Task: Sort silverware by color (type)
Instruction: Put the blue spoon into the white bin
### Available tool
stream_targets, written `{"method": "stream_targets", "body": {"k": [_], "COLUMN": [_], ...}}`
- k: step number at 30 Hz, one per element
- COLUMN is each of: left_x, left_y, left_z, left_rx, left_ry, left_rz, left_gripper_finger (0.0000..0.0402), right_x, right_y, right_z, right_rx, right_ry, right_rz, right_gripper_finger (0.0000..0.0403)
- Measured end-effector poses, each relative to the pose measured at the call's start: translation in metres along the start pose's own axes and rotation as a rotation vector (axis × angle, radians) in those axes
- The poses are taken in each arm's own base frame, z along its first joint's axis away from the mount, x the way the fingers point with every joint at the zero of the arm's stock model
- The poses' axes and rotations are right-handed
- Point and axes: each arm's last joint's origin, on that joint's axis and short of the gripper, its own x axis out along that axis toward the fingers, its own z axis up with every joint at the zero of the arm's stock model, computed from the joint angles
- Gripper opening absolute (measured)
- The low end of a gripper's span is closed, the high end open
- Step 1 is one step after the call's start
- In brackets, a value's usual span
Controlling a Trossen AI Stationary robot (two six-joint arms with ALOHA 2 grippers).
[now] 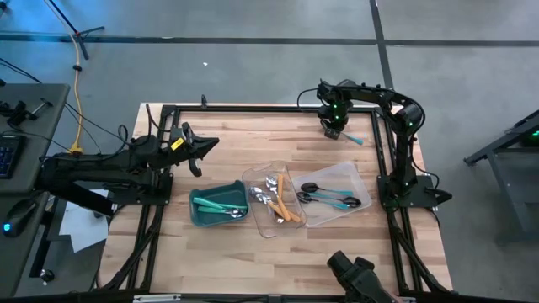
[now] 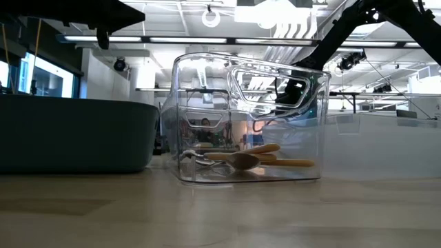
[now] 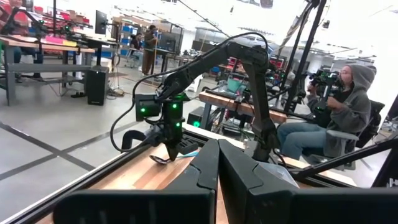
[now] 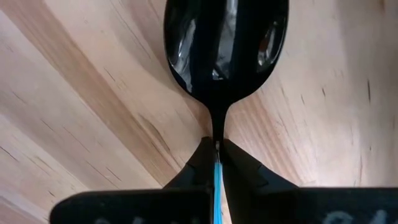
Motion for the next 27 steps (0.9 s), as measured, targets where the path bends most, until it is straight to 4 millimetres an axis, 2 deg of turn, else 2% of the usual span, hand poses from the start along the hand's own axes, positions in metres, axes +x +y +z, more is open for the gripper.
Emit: {"method": "stream_targets", "body": {"k": [12, 20, 27], "left_x": [0.000, 0.000, 0.000], "left_y": [0.000, 0.000, 0.000], "left_z": [0.000, 0.000, 0.000], "left_rx": [0.001, 0.002, 0.003], "left_ry": [0.000, 0.000, 0.001], "left_rz": [0.000, 0.000, 0.003], "left_gripper_finger": [0.0000, 0.0000, 0.0000], "right_x": [0.000, -0.007, -0.041], "right_y": [0.001, 0.011, 0.025], "right_z": [0.000, 0.005, 0.026], "right_rx": [0.031, 0.033, 0.042], "right_ry": [-0.004, -0.073, -0.464], "right_rz": [0.010, 0.043, 0.227], "right_gripper_finger": [0.0001, 0.0001, 0.0000]}}
